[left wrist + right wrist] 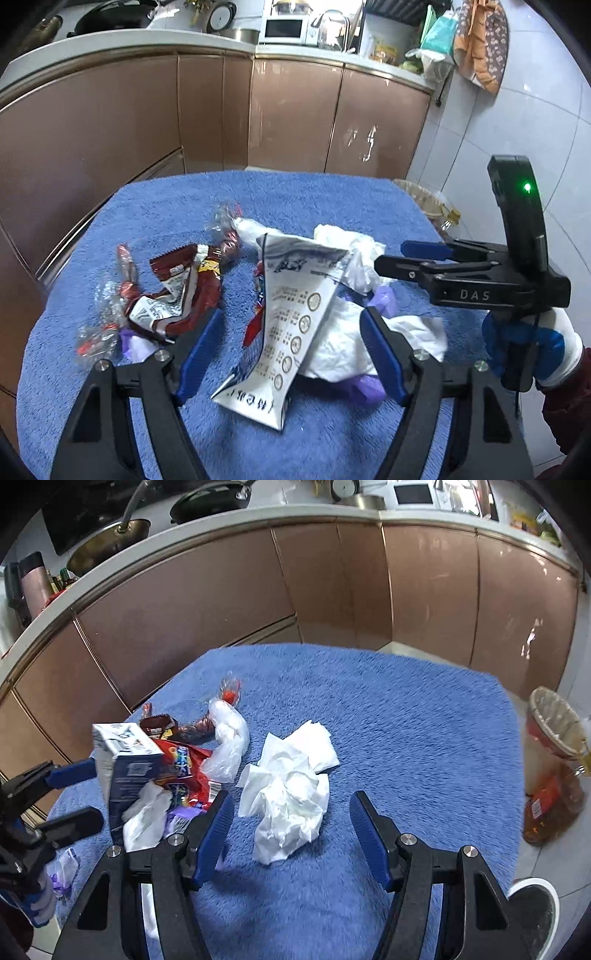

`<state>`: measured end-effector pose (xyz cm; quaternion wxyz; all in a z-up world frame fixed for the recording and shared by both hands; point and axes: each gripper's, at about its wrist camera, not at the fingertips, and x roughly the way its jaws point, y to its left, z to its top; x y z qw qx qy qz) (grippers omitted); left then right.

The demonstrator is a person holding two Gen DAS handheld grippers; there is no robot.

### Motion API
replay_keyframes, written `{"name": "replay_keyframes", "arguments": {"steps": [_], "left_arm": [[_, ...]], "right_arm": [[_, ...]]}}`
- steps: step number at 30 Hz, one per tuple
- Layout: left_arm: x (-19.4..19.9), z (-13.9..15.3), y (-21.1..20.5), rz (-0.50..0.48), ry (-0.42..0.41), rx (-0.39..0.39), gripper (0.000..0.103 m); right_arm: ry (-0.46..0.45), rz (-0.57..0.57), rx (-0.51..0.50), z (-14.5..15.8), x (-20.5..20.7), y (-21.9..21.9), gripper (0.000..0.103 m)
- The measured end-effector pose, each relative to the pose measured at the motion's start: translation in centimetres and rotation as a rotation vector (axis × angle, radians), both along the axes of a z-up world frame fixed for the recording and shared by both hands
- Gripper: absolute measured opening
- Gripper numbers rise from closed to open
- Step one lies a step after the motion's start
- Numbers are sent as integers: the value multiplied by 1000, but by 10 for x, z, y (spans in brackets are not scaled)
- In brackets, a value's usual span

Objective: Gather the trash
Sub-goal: 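Grasp the white printed wrapper with the left gripper while the right gripper grasps a white tissue, then carry the wrapper and tissue to the bin and open both grippers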

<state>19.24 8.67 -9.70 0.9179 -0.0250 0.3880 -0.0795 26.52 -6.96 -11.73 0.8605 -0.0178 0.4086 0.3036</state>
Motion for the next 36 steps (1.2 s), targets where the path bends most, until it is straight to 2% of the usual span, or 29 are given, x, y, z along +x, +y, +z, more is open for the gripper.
{"name": "replay_keyframes", "arguments": {"steps": [3, 6, 8, 10, 16, 28, 36], "left_arm": [[12, -8, 2, 12, 29, -5, 71], [23, -14, 7, 17, 62, -41, 50], [26, -18, 11, 24, 78, -63, 33], [26, -18, 13, 30, 75, -68, 32], [17, -11, 19, 37, 32, -96, 29], [-29, 27, 41, 106, -67, -100, 29], [-63, 50, 34, 93, -114, -96, 29]], "right_arm": [[15, 12, 2, -5, 10, 3, 63], [27, 28, 6, -11, 17, 9, 62], [32, 37, -2, -15, 21, 13, 52], [40, 41, 0, -17, 23, 14, 34], [26, 30, 16, -13, 17, 5, 9], [-70, -3, 52, 30, -24, -10, 7], [-113, -80, 86, 56, -68, -37, 7]]}}
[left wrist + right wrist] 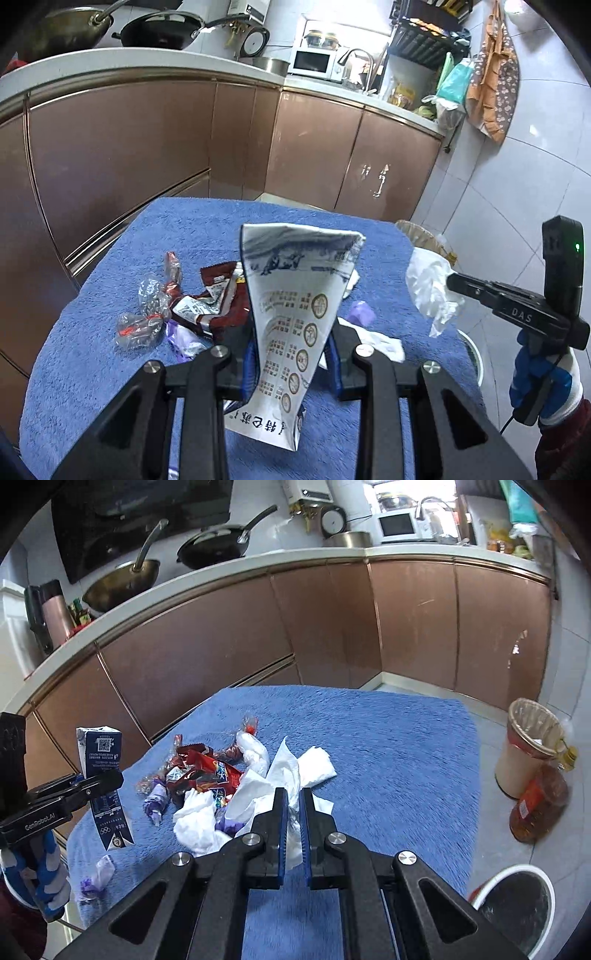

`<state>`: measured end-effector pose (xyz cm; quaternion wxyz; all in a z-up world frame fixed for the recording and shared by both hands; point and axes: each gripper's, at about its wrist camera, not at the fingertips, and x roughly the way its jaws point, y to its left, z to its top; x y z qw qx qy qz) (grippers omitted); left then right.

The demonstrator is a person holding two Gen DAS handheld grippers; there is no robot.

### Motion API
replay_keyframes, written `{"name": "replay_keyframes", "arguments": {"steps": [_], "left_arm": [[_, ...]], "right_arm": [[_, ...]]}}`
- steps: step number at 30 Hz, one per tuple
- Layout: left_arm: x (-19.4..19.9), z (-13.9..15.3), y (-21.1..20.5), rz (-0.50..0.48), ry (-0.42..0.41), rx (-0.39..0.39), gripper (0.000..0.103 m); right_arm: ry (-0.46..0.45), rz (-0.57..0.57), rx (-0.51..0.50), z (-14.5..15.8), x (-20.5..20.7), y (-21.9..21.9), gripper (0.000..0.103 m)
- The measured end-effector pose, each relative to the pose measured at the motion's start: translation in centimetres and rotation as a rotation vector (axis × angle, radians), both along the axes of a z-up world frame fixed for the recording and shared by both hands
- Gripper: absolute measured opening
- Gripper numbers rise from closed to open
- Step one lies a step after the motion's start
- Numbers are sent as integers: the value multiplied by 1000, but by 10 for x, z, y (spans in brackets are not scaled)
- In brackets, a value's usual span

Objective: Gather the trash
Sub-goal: 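Carry the wrapper and tissue to the bin and open both grippers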

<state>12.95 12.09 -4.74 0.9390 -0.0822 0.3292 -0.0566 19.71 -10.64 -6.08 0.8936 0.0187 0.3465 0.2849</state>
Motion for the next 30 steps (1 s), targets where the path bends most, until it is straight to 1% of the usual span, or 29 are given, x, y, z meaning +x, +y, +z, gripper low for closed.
{"name": "replay_keyframes", "arguments": {"steps": [4, 10, 15, 18, 22, 25, 30], "left_arm": [[-7, 9, -17, -36, -15, -12, 29], [-8, 19, -58, -131, -23, -26, 29], [4, 22, -118, -248, -20, -11, 29], [19, 19, -166, -330, -5, 1, 29], [42, 9, -229, -432, 25, 16, 29], [64, -6, -279, -505, 64, 21, 29], [98, -37, -351, -586, 132, 39, 29]], "right_arm": [[-10, -59, 14, 6, -23, -23, 7], [-37, -184, 20, 17, -54, -74, 7], [-63, -322, 18, 20, -71, -126, 7], [-54, -402, 34, 10, -76, -157, 7], [-30, -525, 13, -12, -75, -194, 7], [1, -609, -13, -35, -74, -216, 7], [63, -715, -62, -71, -65, -247, 7]]}}
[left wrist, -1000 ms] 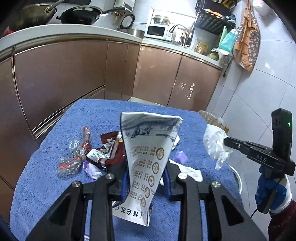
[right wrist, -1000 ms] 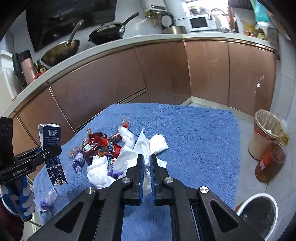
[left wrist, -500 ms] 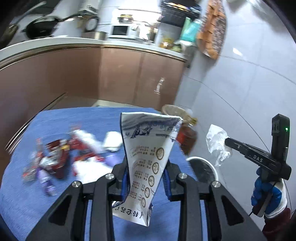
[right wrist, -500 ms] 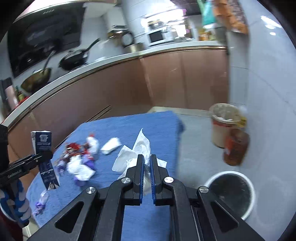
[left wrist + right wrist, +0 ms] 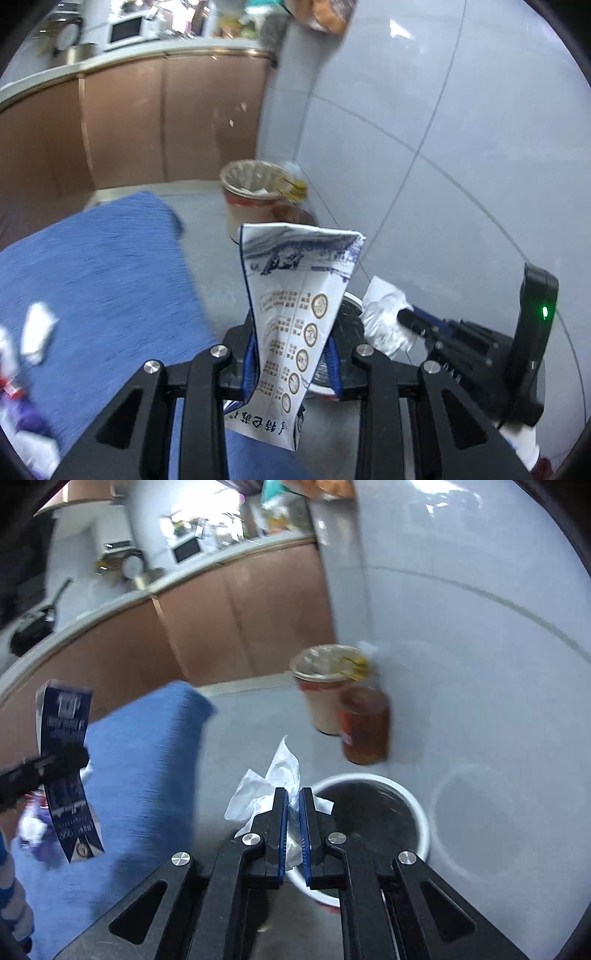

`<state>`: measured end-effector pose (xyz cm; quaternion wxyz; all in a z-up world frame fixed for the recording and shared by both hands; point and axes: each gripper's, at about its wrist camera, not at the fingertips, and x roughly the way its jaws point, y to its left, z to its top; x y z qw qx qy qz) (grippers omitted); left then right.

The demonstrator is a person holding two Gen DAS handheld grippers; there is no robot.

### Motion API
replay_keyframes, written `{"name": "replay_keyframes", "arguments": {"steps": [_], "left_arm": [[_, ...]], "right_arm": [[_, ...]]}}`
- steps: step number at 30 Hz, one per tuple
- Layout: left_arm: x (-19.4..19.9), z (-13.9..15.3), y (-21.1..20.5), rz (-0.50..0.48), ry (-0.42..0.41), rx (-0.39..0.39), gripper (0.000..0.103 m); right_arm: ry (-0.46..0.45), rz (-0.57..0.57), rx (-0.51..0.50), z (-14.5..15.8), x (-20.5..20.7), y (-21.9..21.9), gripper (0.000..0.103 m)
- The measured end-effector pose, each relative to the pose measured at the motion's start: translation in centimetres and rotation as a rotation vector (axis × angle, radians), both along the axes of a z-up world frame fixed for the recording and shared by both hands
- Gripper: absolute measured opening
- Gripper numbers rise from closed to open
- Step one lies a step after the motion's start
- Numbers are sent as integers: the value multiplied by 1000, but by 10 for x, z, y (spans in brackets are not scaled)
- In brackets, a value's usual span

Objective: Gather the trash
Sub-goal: 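Carry the wrapper and tissue to the bin and open both grippers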

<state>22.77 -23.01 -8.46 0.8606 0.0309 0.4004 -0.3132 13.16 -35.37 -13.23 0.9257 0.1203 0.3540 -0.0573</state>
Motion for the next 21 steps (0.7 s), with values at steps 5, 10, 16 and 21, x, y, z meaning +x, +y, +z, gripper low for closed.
{"name": "replay_keyframes", "arguments": {"steps": [5, 10, 16, 21], "left_arm": [[27, -30, -55, -49, 61, 21, 29], [45, -55, -94, -51, 120, 46, 29], [62, -80, -113, -58, 182, 36, 49], [58, -78, -107, -61, 181, 22, 49]], "right_arm": [[53, -63, -4, -25, 12, -25, 7], [84, -113, 3, -45, 19, -48, 8], [118, -138, -10, -60, 29, -58, 15], [141, -166, -27, -64, 23, -59, 31]]}}
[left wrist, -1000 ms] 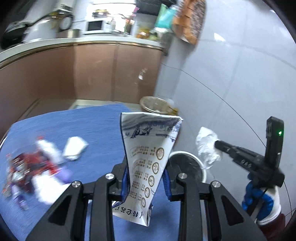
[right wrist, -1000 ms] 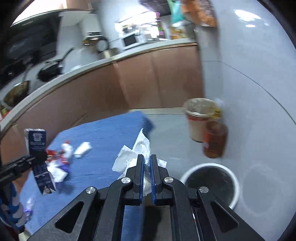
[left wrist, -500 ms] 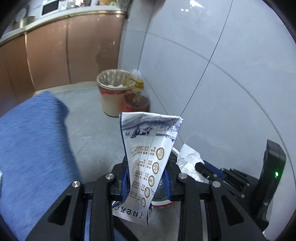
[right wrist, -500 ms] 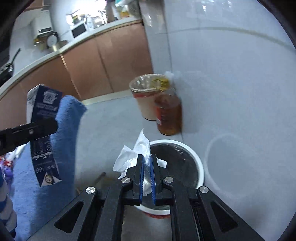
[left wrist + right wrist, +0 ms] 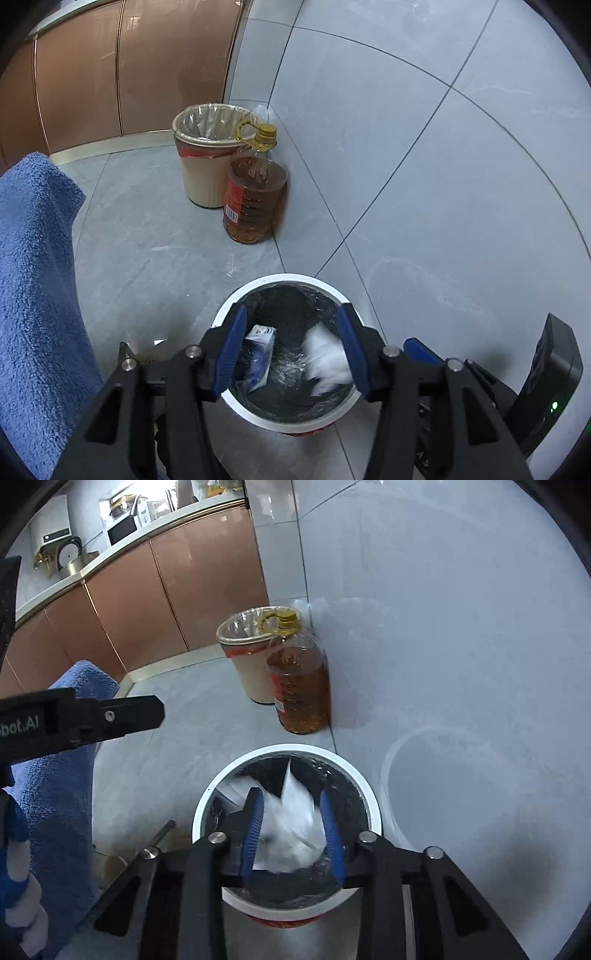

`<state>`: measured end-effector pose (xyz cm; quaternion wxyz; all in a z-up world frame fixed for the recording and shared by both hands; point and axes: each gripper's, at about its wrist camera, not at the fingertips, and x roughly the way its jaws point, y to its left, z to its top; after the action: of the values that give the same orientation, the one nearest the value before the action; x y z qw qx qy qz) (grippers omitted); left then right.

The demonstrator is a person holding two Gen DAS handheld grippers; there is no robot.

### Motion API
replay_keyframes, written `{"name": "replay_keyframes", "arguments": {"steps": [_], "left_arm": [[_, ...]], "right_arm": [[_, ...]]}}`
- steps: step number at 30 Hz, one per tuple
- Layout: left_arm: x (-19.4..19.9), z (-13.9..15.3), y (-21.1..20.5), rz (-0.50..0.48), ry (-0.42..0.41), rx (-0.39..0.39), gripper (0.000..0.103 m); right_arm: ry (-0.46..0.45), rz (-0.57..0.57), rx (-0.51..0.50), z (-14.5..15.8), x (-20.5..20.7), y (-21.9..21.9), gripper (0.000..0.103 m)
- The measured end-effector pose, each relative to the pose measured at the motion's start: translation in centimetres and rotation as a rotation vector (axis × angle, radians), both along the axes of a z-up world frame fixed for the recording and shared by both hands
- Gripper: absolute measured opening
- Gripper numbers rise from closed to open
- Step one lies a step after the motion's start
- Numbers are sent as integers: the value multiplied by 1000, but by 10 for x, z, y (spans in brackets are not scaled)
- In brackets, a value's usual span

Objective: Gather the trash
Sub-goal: 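Carry the wrapper and tissue to the bin and open both grippers, then move both tools back over the trash on the table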

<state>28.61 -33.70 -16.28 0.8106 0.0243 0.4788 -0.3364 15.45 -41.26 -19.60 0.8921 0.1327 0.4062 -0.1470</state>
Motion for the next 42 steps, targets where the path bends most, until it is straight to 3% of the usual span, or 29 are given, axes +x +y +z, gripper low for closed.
{"name": "replay_keyframes", "arguments": {"steps": [10, 21, 29, 42], "left_arm": [[-30, 48, 47, 54, -115, -31, 49], [-79, 119, 144, 198, -253, -103, 54], [-124, 157, 227, 326, -316, -135, 54], [-202, 173, 352, 529, -389, -170, 54]], "right_arm": [[-72, 24, -4, 32, -4, 15, 35], [-256, 153, -66, 126, -26, 79, 38], [-352, 278, -110, 174, -45, 139, 42], [-460, 452, -155, 224, -85, 212, 45]]}}
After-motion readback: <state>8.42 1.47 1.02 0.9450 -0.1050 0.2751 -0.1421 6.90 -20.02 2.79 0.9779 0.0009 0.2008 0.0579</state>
